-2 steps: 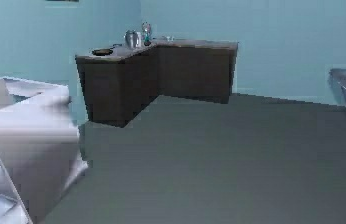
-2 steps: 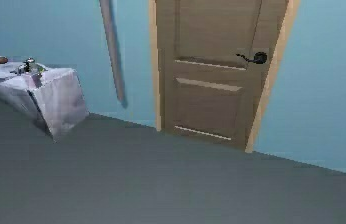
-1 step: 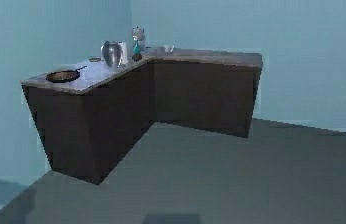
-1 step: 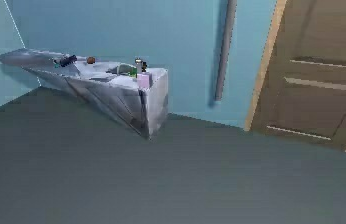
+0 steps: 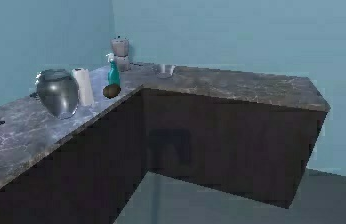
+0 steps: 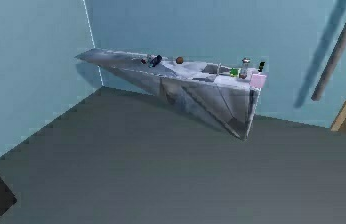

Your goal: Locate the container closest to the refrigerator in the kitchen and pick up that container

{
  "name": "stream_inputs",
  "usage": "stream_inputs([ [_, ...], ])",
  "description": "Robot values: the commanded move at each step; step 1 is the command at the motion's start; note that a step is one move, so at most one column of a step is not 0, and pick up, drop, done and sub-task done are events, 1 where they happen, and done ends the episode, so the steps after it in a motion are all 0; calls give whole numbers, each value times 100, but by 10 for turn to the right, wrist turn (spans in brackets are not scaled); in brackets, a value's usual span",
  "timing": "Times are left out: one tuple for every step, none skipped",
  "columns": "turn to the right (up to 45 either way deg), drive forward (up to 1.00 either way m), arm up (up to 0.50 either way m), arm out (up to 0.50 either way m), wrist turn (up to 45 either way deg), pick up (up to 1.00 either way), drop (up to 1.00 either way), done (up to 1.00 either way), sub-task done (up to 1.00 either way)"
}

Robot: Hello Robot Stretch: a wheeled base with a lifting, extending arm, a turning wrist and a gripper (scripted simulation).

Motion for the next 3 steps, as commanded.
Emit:
stream_inputs([
  [-120, 0, 0, 0, 0, 0, 0, 0, 0],
  [0, 15, 0, 0, 0, 0, 0, 0, 0],
  [330, 0, 0, 0, 0, 0, 0, 0, 0],
])
